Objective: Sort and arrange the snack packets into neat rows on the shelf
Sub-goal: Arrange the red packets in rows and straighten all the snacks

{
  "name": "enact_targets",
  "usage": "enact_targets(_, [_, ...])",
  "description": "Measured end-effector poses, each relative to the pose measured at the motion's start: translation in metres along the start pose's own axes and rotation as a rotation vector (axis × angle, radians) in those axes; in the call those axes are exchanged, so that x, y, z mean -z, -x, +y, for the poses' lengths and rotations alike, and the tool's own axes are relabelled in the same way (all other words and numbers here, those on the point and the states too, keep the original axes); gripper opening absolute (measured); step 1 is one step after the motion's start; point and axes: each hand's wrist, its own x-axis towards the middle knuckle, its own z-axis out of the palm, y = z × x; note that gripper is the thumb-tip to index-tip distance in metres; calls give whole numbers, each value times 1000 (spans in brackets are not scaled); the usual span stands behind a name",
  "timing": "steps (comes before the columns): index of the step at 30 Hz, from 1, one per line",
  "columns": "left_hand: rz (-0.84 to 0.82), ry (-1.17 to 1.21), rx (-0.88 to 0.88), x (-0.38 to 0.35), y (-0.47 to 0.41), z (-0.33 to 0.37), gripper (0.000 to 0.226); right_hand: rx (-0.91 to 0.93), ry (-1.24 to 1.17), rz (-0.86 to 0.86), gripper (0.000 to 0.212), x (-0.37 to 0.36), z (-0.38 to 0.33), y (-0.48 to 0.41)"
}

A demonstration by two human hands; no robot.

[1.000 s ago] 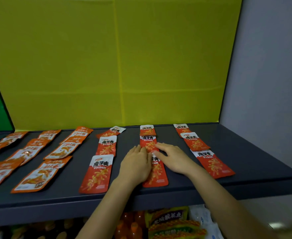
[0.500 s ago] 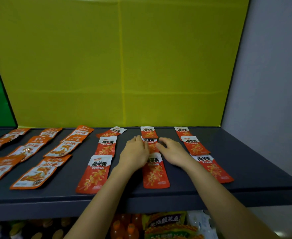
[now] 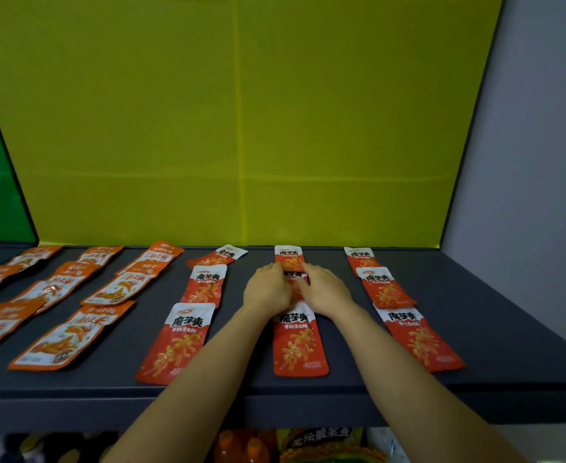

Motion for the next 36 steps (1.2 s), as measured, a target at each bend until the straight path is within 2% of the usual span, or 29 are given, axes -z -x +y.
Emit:
enact_targets(3, [5,-36,-5,0,1,0,39,10,11,4,45,-2,2,-2])
enact_targets(8, [13,-14,-11,-3,-2,-3,34,10,8,12,46,-3,4,-4])
enact_targets(11, [14,-48,-8,1,3,-1,40,10,-24,10,45,0,1,0])
enact_targets(16, [241,-37,-75,34,6,-2,32,80,-66,230,41,13,-12,9])
enact_targets(18, [234,-15,-63,58,6,-11,32,122,-105,253,39,18,-27,12])
enact_targets(23, [142,-12,75,101,3,-66,29,165,-63,44,40,21,-81,11])
enact_targets(25, [112,-17,103,102,2,-84,22,146,-15,-34,37,15,-95,9])
enact_targets(27, [62,-35,123,100,2,-99,27,99,34,-95,36,2,-107,5])
enact_targets(30, [21,-65,108,93,-2,-114,34,14,28,-126,31,-18,-119,-3])
enact_targets(36, [2,-122,37,84,-16,-130,34,-66,-74,-71,46,-46,-127,-10])
